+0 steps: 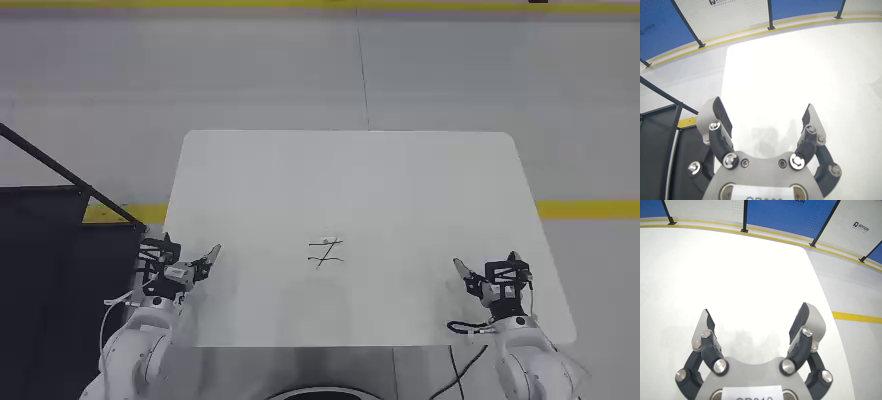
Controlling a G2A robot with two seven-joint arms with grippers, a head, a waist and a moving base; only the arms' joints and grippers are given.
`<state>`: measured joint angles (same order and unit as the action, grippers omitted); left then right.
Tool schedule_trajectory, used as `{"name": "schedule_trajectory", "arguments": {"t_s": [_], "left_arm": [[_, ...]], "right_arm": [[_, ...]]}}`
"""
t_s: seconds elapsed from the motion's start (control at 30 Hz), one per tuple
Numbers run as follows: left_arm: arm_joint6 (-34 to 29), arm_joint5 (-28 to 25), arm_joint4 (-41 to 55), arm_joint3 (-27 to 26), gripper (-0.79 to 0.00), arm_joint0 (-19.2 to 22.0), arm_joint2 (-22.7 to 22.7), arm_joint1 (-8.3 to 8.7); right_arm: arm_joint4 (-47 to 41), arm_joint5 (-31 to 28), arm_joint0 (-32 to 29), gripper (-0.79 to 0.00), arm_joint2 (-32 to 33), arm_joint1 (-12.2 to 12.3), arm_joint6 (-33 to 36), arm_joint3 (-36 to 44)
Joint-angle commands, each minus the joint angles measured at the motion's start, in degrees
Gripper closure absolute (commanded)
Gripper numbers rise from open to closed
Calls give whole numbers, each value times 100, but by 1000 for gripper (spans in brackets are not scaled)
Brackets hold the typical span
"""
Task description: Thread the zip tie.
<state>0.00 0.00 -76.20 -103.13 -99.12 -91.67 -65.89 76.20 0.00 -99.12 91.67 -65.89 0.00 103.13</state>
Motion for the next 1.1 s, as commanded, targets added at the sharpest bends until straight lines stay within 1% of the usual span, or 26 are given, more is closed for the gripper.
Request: {"name": "schedule_trajectory", "arguments": {"t_s": [0.0, 0.13, 0.2, 0.3, 0.37, 0.43, 0.53, 0.7, 0.77, 0.87, 1.07], "left_arm": [[0, 0, 0, 0, -784, 0, 0, 0], [0, 0, 0, 0, -785, 0, 0, 0], [-59, -193, 63, 8, -785, -5, 57, 0], [-381, -236, 174, 13, -785, 117, 127, -14], [-663, -420, 432, -38, -785, 194, 142, -17], [-1046, -679, 697, -120, -785, 273, 116, -10], [-1730, -1131, 1486, -284, -785, 408, -24, 6], [-2878, -1589, 2561, -583, -785, 601, -248, 50], [-3309, -1644, 2830, -688, -785, 683, -260, 67], [-3879, -1584, 3191, -800, -785, 825, -179, 80], [-4931, -1255, 4073, -836, -785, 1229, 132, 89]], "right_arm": [[0, 0, 0, -785, 0, 0, 0, 0], [0, 0, 0, -784, 0, 0, 0, 0], [0, 0, 0, -785, 0, 0, 0, 0], [0, 0, 0, -785, 0, 0, 0, 0], [0, 0, 0, -785, 0, 0, 0, 0], [0, 0, 0, -785, 0, 0, 0, 0], [0, 0, 0, -785, 0, 0, 0, 0], [0, 0, 0, -785, 0, 0, 0, 0], [0, 0, 0, -785, 0, 0, 0, 0], [0, 0, 0, -785, 0, 0, 0, 0], [0, 0, 0, -785, 0, 0, 0, 0]]}}
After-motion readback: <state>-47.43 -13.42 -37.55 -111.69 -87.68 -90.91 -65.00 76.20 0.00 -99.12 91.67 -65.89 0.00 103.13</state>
